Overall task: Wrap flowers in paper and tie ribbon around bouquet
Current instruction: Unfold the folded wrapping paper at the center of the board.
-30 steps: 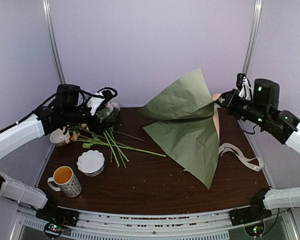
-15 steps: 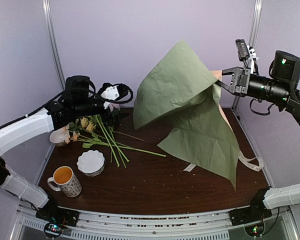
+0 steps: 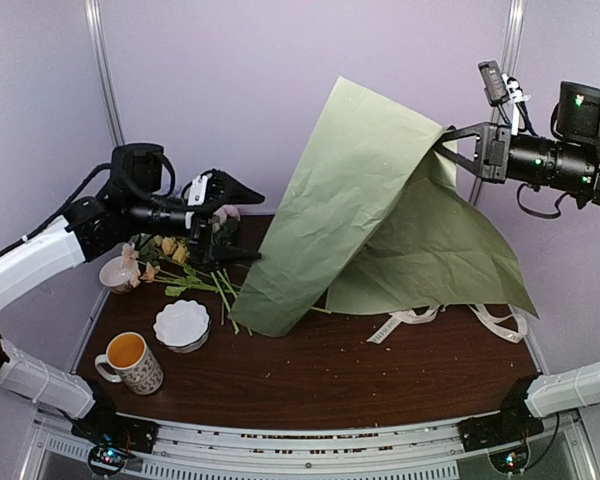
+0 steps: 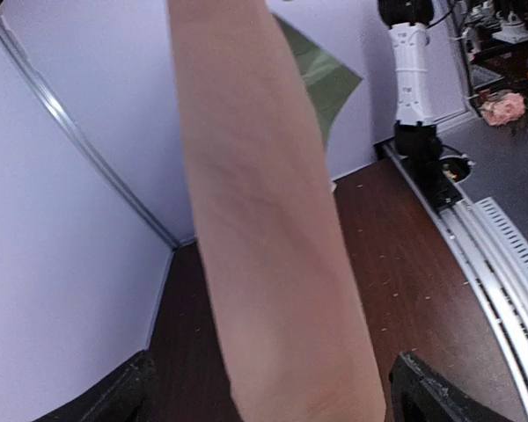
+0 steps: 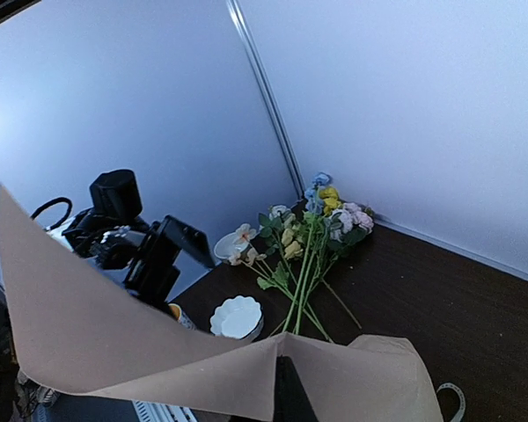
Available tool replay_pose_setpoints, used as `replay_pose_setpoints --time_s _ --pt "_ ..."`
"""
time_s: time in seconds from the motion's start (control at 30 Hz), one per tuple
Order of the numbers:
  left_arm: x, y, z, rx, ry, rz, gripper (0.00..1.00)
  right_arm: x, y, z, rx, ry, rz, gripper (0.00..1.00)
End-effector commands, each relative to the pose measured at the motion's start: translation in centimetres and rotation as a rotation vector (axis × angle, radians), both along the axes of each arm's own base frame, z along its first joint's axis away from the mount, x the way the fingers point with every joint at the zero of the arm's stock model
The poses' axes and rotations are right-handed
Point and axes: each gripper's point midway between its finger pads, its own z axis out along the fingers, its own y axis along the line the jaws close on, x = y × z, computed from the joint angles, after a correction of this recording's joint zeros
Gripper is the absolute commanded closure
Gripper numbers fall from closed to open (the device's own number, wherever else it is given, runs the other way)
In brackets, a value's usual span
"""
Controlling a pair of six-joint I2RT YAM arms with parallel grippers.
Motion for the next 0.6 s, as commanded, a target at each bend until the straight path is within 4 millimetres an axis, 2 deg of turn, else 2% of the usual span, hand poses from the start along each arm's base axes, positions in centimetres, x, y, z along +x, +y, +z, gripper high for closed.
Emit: replay_pose_setpoints --time_s 0.0,0.17,0.23,0.43,0.53,0.57 --pt "-5.5 -0.9 -1.5 0.013 0.1 -0.154 0.05 3.2 -1.1 -0.4 -0.066 0.007 -0.17 1.0" --pt "-5.9 -1.9 -1.1 -0.034 0.149 -0.096 0.04 5.4 -1.2 -0.1 -0.061 0.02 -0.254 1.0" --pt "-6.2 -2.9 -1.7 -0.028 0.146 -0.064 0.03 6.1 -1.4 0.1 -0.047 0.026 -0.295 1.0" --pt "-3.6 -5.9 -3.6 -0.071 0.068 0.24 0.02 7.9 -2.0 0.4 0.019 0.059 -0.397 1.0" --pt "-2.4 -6.7 -3.8 -0.124 0.095 0.305 0.02 8.1 -2.2 0.8 0.039 0.06 -0.412 1.0" --pt "-2.3 -7.4 -4.5 -0.112 0.102 0.307 0.02 8.1 -2.3 0.9 0.045 0.06 -0.422 1.0"
